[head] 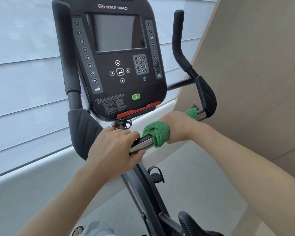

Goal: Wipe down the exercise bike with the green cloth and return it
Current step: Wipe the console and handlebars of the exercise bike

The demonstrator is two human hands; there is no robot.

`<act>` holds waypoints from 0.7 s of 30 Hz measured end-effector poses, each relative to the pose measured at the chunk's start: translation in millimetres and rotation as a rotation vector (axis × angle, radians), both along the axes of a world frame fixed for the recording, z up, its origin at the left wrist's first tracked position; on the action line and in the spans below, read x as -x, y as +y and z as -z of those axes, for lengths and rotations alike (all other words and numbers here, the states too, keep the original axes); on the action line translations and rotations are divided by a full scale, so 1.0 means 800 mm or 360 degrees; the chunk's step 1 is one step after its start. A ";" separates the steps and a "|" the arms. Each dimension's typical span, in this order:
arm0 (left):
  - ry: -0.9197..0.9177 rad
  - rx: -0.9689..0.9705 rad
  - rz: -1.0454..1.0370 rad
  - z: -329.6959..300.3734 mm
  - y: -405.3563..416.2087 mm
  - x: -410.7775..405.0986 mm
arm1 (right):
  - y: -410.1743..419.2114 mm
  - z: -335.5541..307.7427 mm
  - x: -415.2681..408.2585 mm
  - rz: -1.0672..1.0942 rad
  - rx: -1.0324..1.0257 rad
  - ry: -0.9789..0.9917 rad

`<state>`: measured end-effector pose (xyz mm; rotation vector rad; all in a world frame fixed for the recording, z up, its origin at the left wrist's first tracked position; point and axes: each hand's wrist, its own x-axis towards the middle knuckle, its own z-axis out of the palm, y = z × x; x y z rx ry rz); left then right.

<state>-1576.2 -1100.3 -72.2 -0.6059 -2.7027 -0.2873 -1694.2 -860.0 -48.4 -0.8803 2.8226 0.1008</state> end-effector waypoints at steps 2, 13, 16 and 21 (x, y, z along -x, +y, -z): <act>-0.0007 -0.0003 -0.0005 0.000 0.000 0.000 | 0.009 0.023 -0.015 -0.0087 0.0259 0.0388; -0.0467 0.0126 -0.0199 -0.001 0.062 0.017 | 0.054 0.053 -0.027 -0.0275 0.0530 0.0888; -0.0240 0.0175 -0.0195 0.011 0.057 0.011 | 0.087 0.030 -0.007 -0.0082 0.0478 0.0752; -0.0176 0.0174 -0.0183 0.016 0.056 0.010 | 0.127 0.010 0.021 -0.0062 0.0269 0.0710</act>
